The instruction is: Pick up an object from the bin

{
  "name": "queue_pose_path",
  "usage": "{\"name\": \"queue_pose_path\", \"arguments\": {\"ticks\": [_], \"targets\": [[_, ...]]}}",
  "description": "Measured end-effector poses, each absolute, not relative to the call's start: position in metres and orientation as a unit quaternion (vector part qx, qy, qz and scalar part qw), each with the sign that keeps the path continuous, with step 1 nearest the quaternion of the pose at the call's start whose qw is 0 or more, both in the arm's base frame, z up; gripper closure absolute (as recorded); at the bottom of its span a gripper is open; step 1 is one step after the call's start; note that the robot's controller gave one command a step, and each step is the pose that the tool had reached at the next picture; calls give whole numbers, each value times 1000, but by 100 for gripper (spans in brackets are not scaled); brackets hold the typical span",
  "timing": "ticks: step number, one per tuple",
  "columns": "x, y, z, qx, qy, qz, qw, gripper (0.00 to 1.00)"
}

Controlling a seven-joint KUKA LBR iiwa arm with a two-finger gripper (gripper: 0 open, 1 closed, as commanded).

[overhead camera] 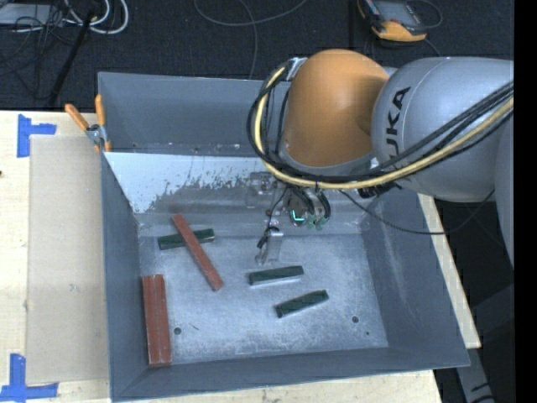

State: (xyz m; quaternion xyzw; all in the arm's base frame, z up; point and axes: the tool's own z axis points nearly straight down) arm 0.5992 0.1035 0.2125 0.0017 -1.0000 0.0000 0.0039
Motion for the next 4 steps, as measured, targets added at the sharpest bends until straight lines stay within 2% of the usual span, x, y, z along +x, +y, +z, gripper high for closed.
{"name": "queue_pose_path", "arguments": {"ticks": [1, 2, 3, 4], "targets": [[572, 48, 135, 29, -1000, 0, 5, 0], [578, 39, 68, 30, -1000, 0, 4, 0], [580, 39, 72, 29, -1000, 0, 0, 100], [569, 31, 218, 33, -999, 0, -4, 100]]}}
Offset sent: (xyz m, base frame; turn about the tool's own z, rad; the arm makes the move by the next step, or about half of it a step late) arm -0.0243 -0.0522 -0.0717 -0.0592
